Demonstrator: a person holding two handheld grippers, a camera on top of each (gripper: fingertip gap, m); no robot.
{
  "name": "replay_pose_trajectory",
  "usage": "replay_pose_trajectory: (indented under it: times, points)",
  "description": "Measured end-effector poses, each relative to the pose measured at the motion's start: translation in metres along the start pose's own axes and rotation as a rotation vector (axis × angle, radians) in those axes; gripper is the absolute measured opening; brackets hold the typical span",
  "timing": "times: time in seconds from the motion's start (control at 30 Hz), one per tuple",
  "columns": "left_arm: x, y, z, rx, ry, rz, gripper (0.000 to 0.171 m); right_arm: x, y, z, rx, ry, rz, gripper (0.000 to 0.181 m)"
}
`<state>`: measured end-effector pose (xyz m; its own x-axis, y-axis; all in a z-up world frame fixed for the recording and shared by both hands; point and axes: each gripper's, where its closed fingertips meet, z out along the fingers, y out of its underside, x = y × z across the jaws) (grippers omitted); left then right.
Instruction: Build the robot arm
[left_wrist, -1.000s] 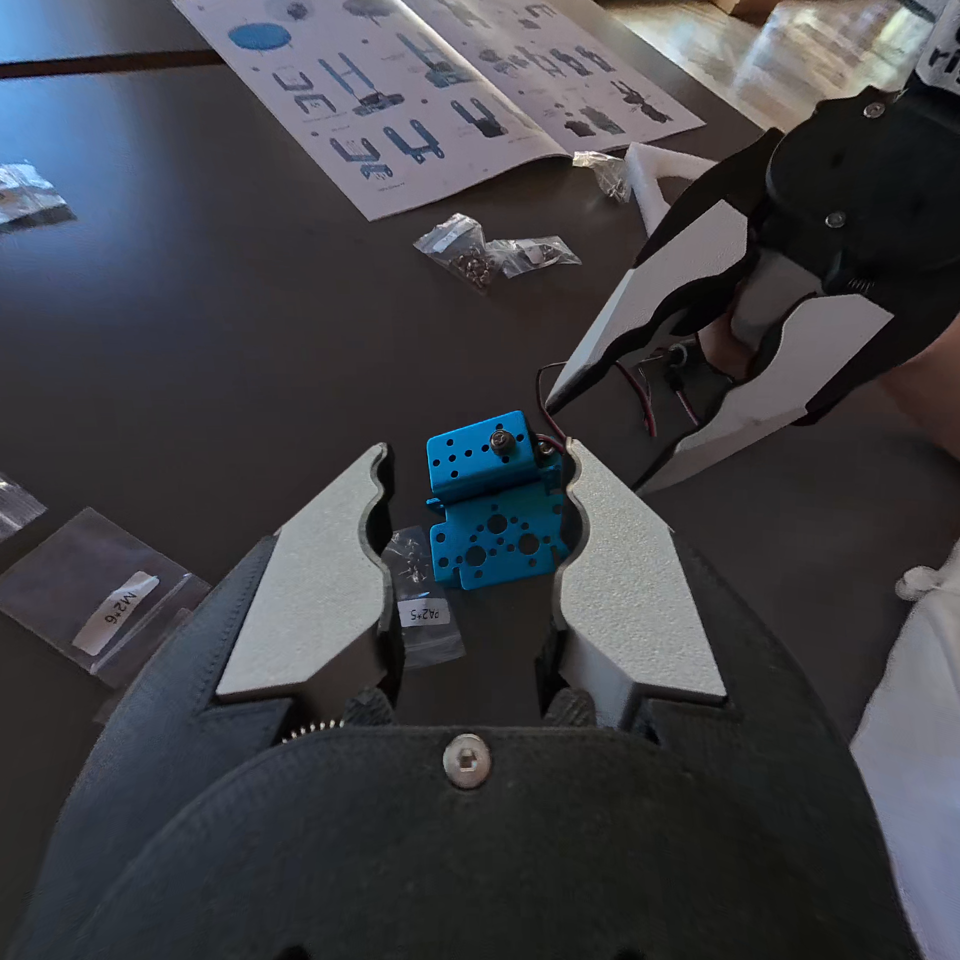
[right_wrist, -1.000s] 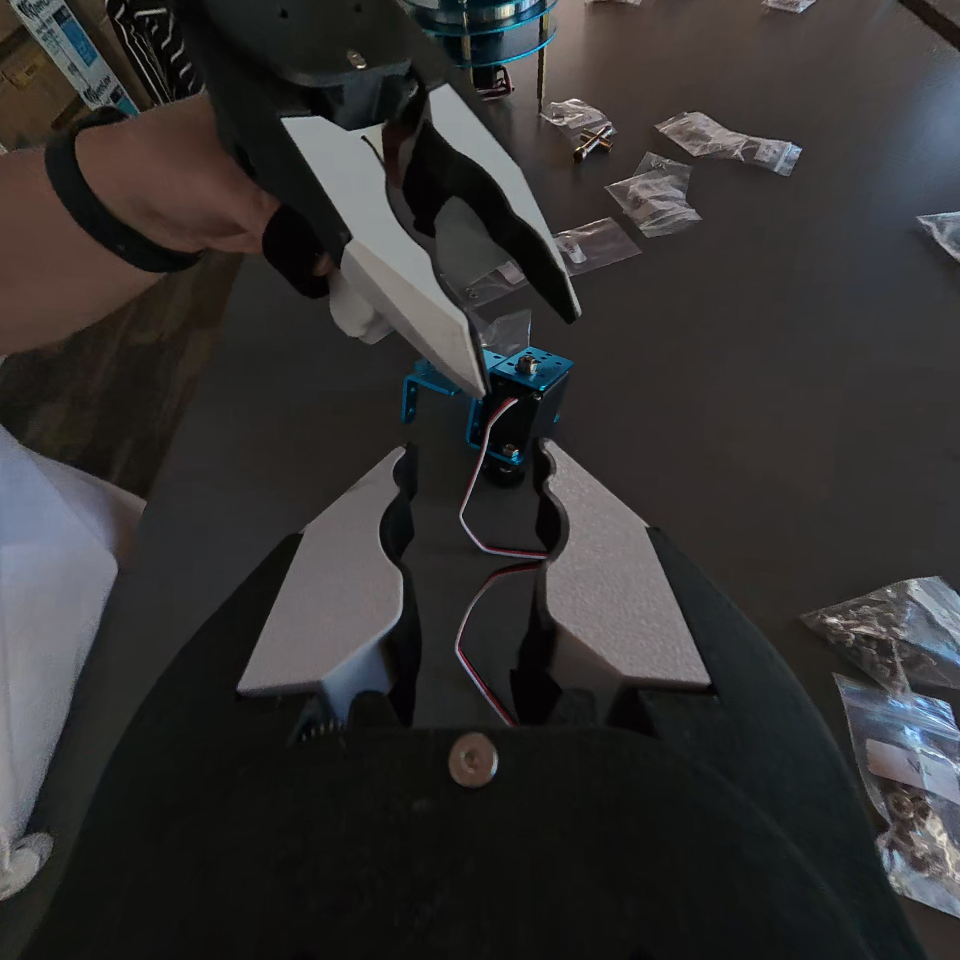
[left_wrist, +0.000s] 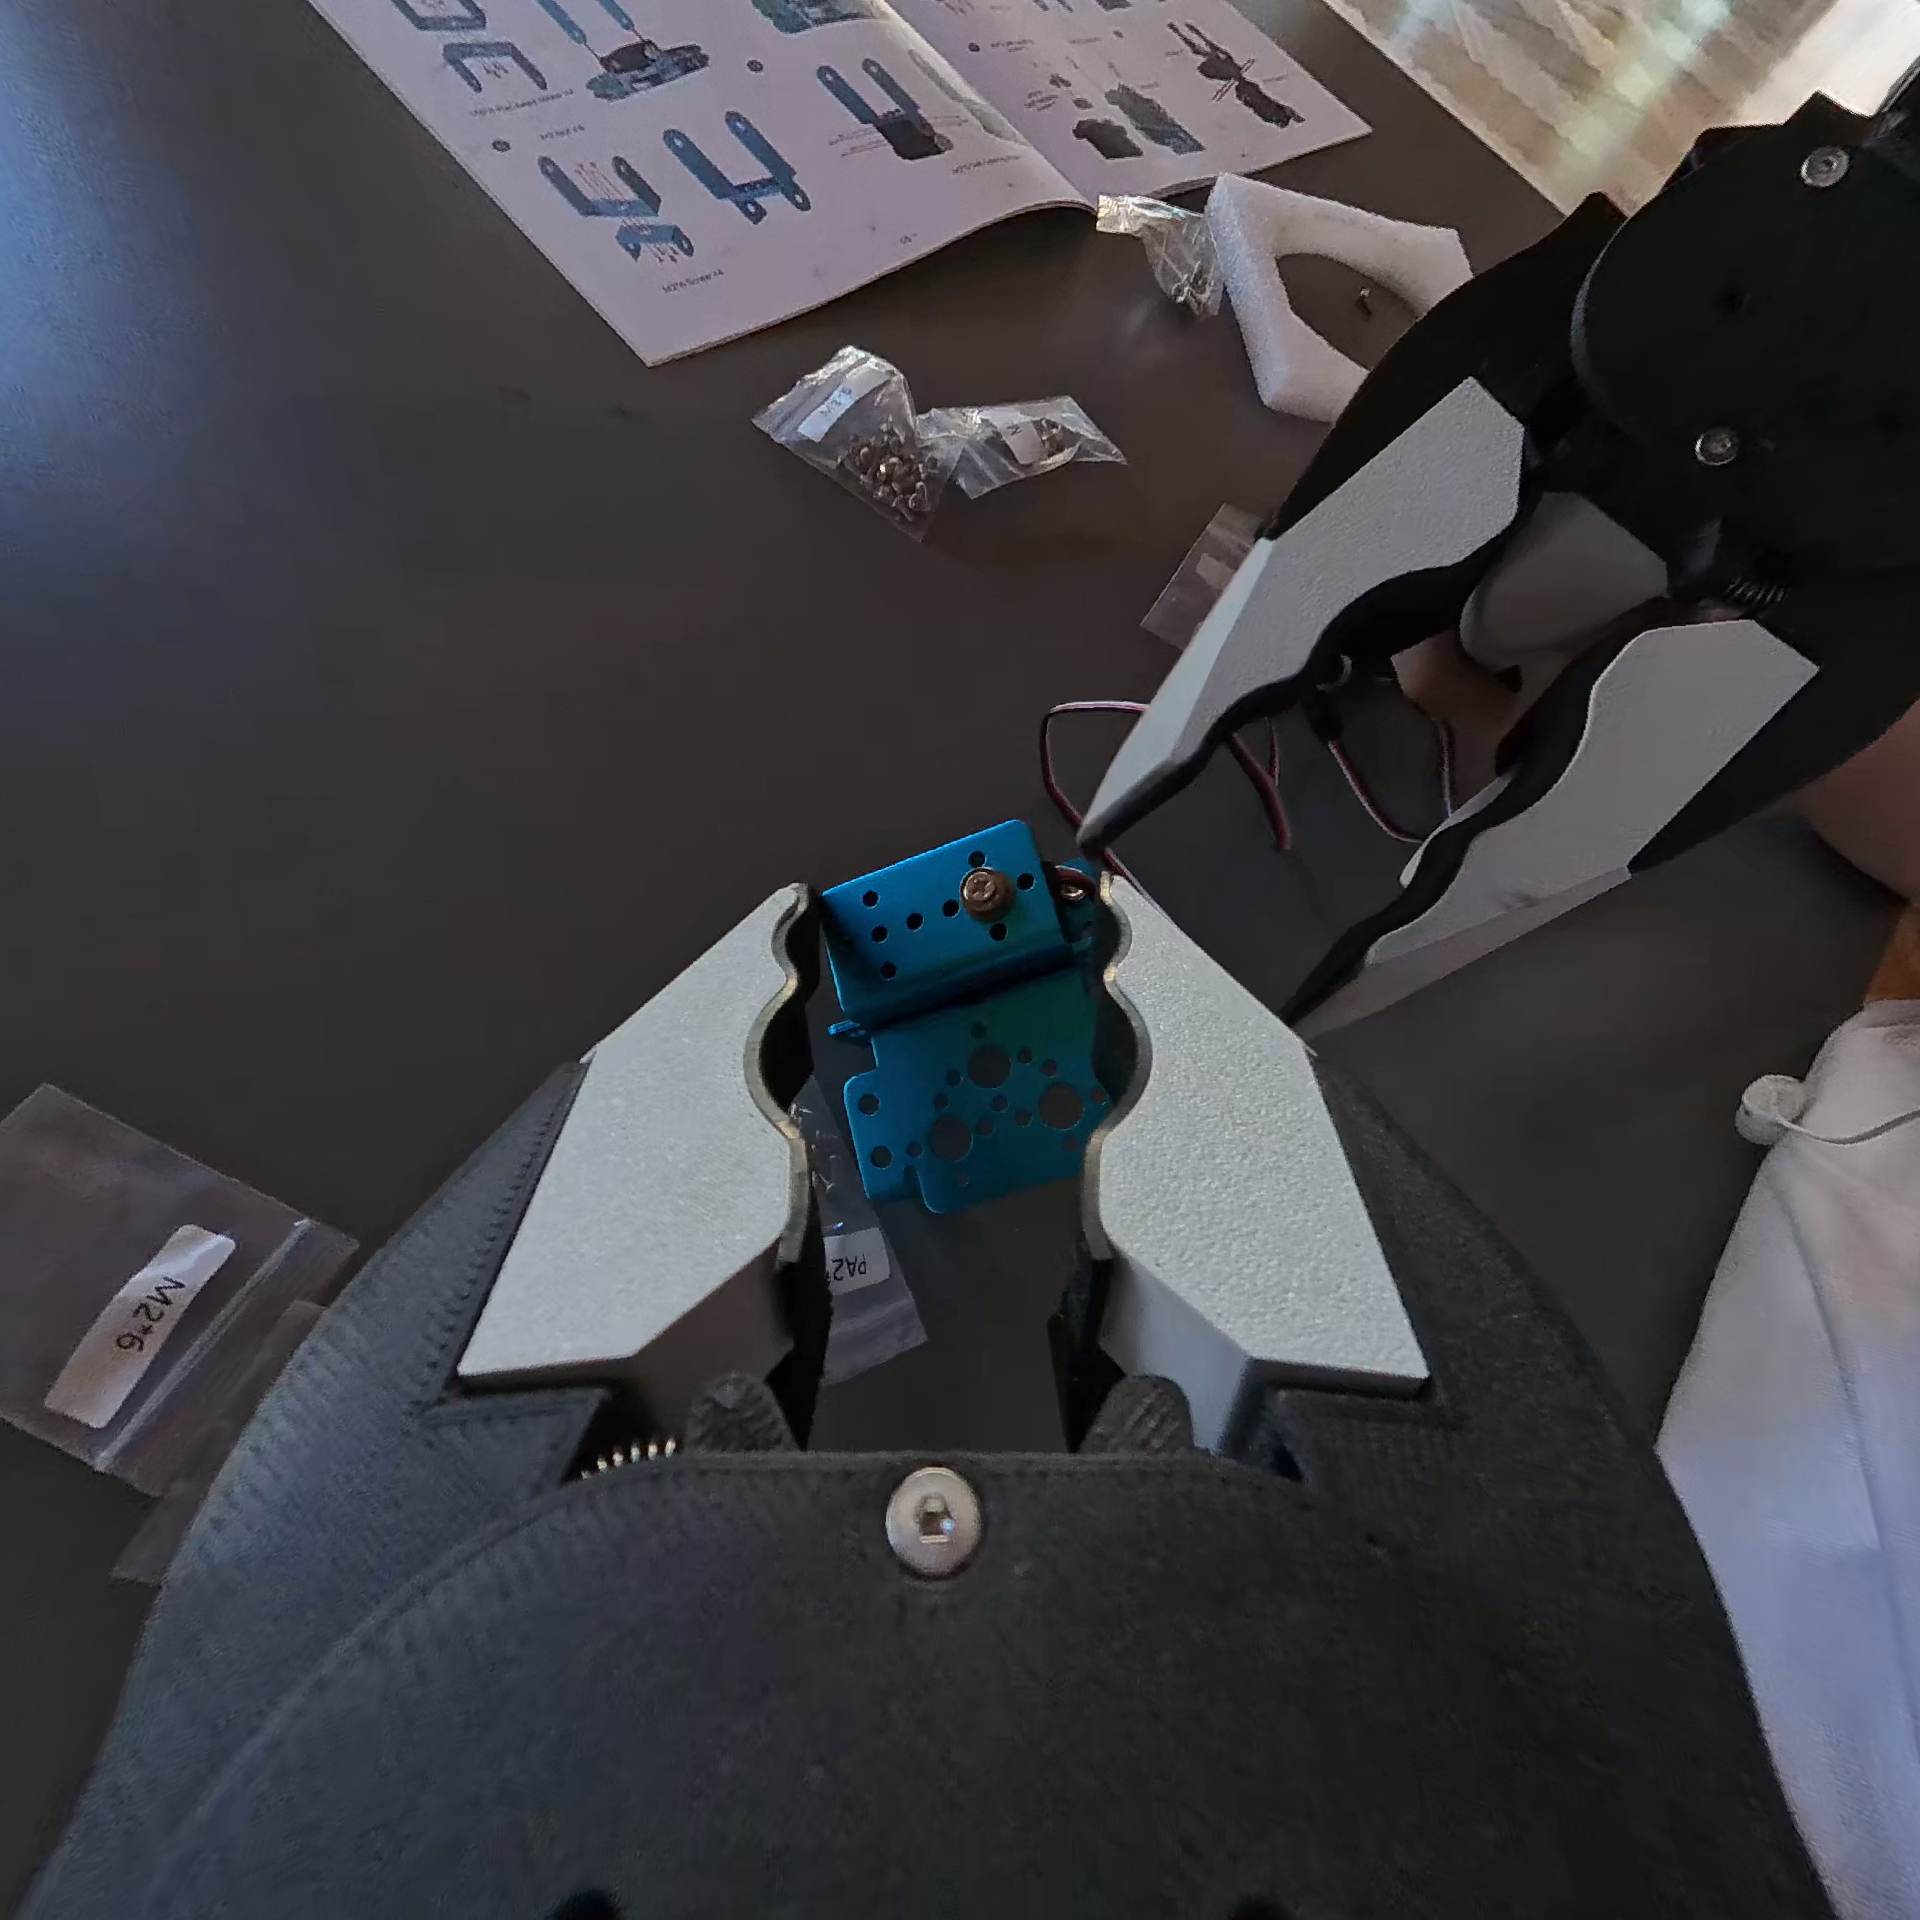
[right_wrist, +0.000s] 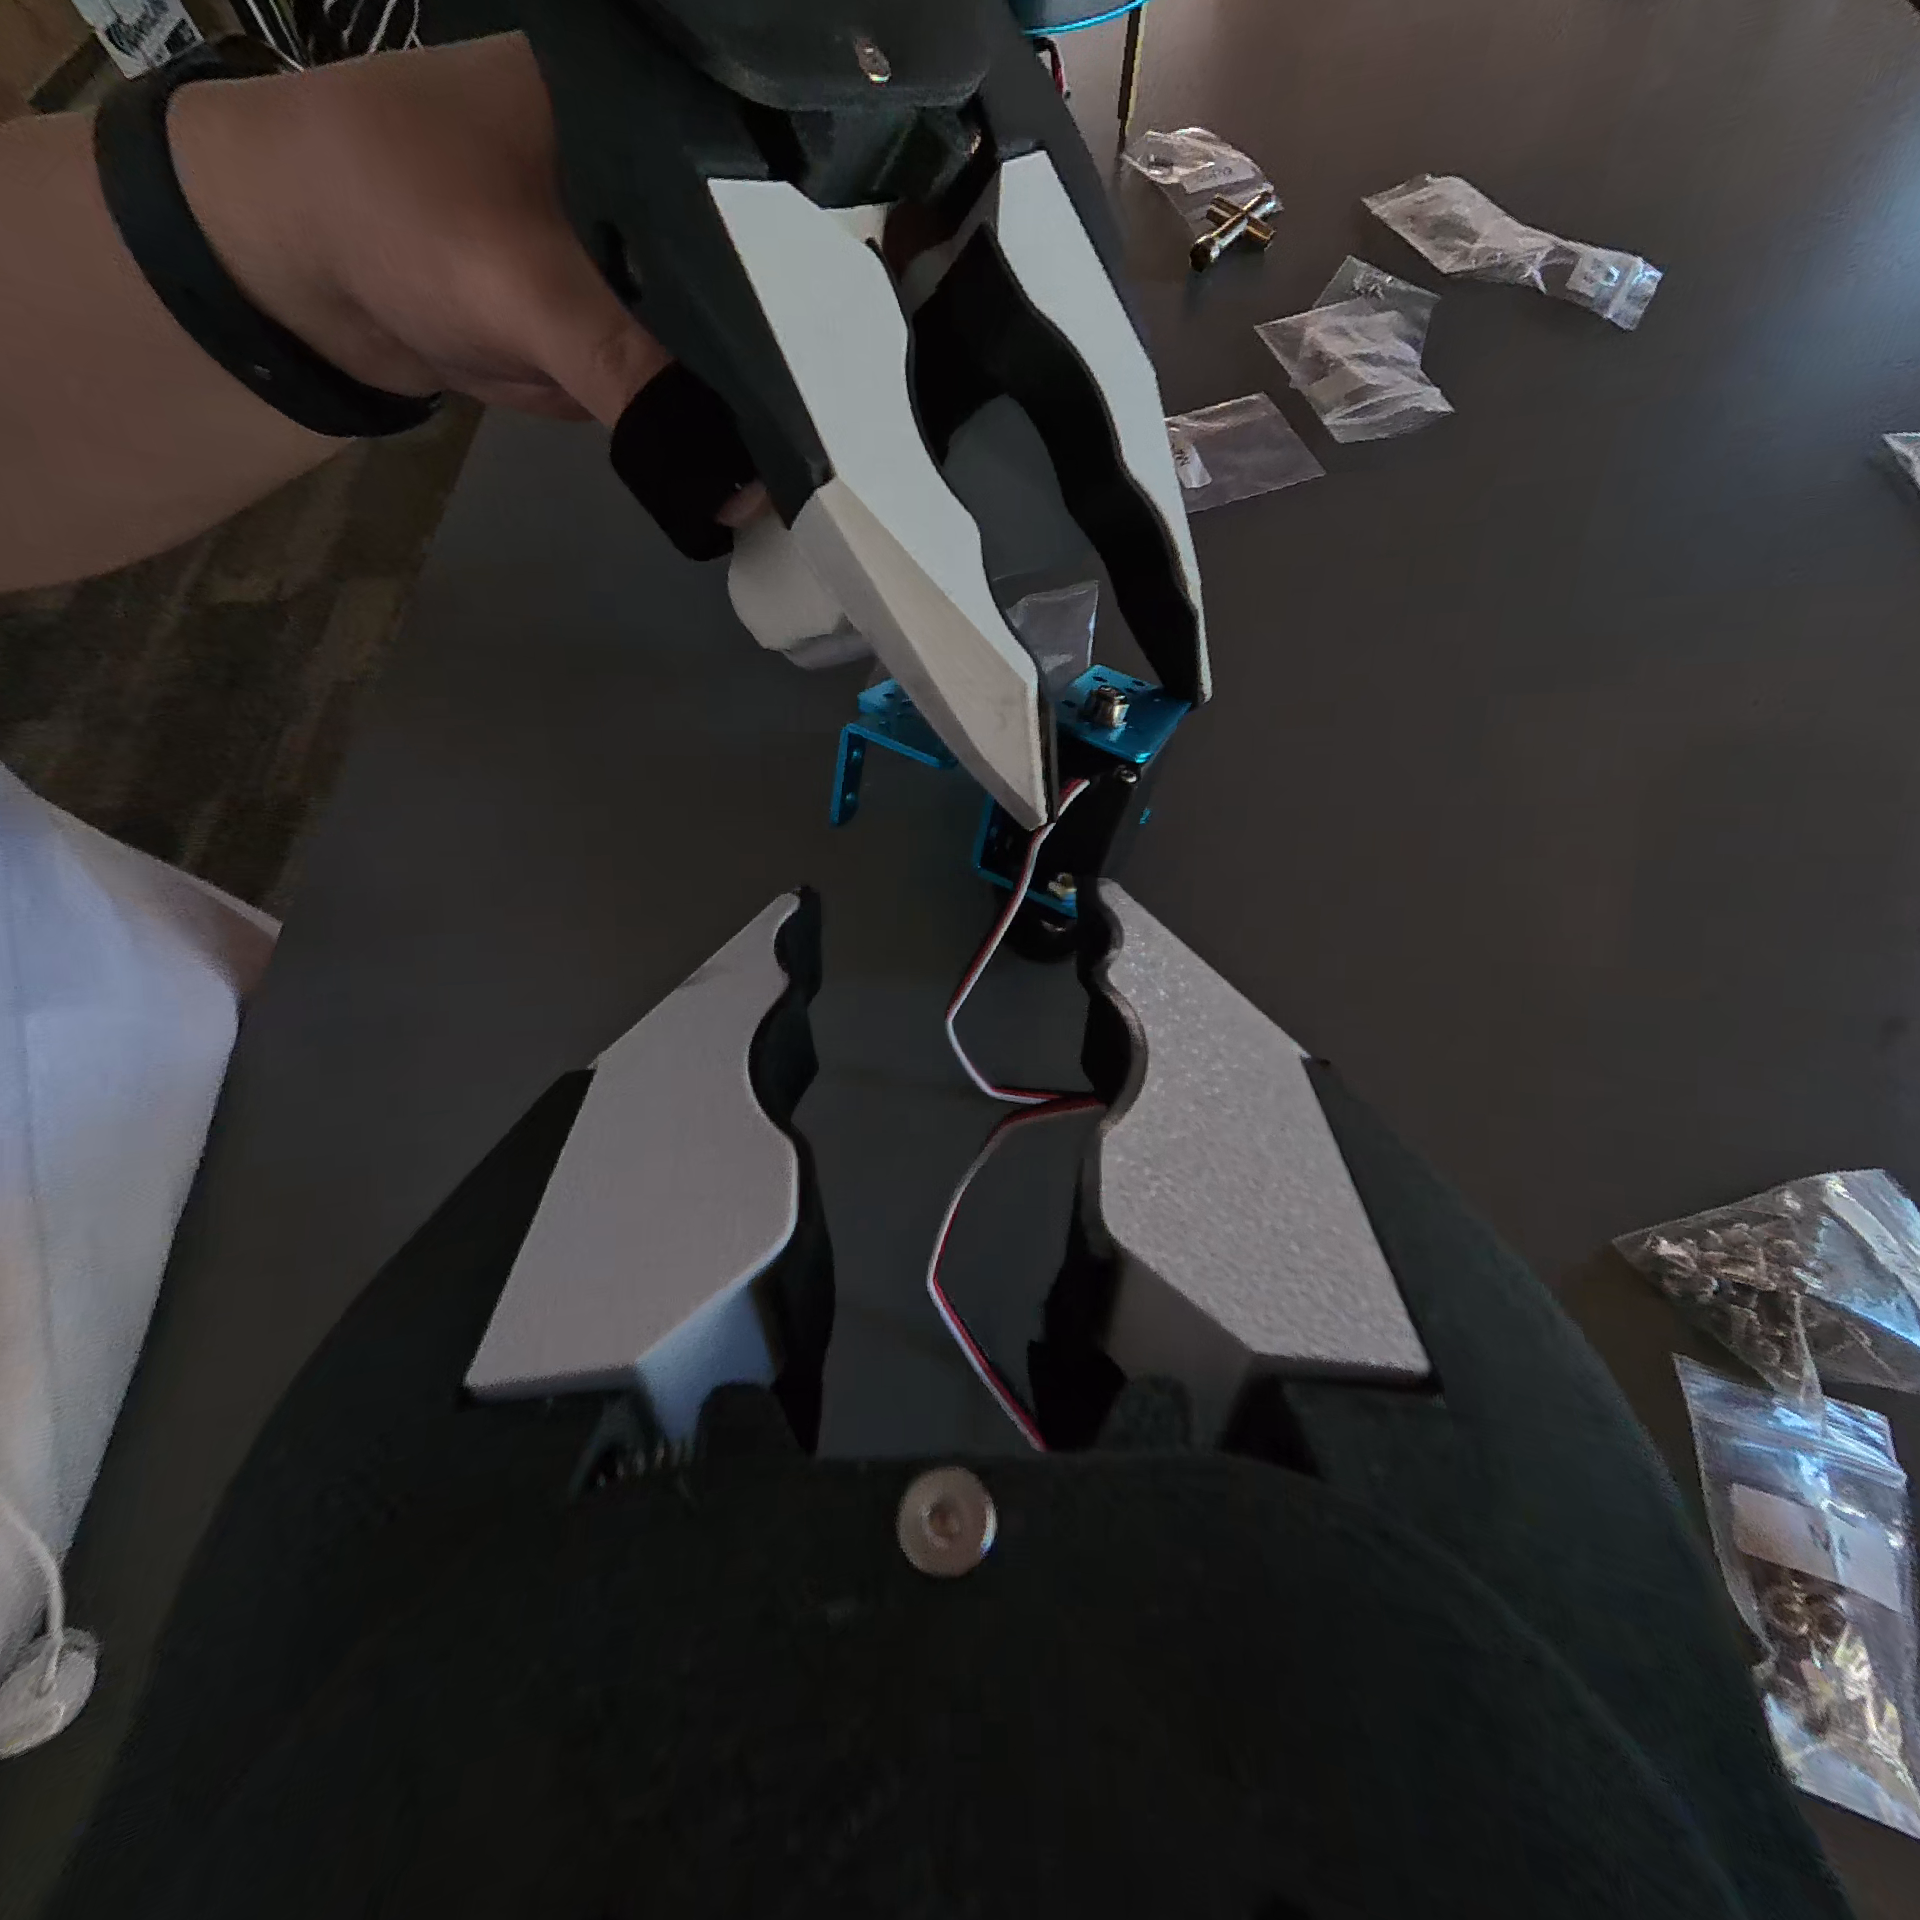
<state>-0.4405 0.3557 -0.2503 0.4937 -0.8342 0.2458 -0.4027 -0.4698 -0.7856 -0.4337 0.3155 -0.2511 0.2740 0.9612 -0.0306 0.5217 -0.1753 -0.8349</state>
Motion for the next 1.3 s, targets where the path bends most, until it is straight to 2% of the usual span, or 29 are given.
replay_pose_trajectory:
  times: [0.13, 0.37, 0.63, 0.73, 0.8, 1.0, 1.3]
  points:
    - [0.0, 0.0, 0.0, 0.003, -0.002, 0.002, 0.053, 0.003, 0.002, 0.004, -0.019, 0.004, -0.003, 0.054]
    - [0.0, 0.0, 0.0, 0.002, 0.0, 0.0, 0.052, -0.002, 0.002, 0.0, -0.027, 0.004, -0.016, 0.048]
    - [0.0, 0.0, 0.0, -0.002, 0.001, 0.002, 0.052, 0.001, 0.003, 0.005, -0.037, 0.013, -0.023, 0.055]
    - [0.0, 0.0, 0.001, -0.003, 0.001, 0.001, 0.052, -0.001, 0.003, 0.003, -0.045, 0.01, -0.027, 0.052]
    - [0.0, 0.0, 0.001, -0.005, -0.001, 0.003, 0.052, -0.007, 0.001, -0.001, -0.04, -0.003, -0.042, 0.041]
    - [0.0, 0.0, 0.001, -0.008, -0.003, 0.006, 0.052, 0.002, 0.005, 0.005, -0.062, 0.035, -0.056, 0.061]
    - [0.0, 0.0, 0.001, -0.006, -0.005, 0.006, 0.052, -0.006, 0.006, 0.0, -0.097, 0.048, -0.088, 0.054]
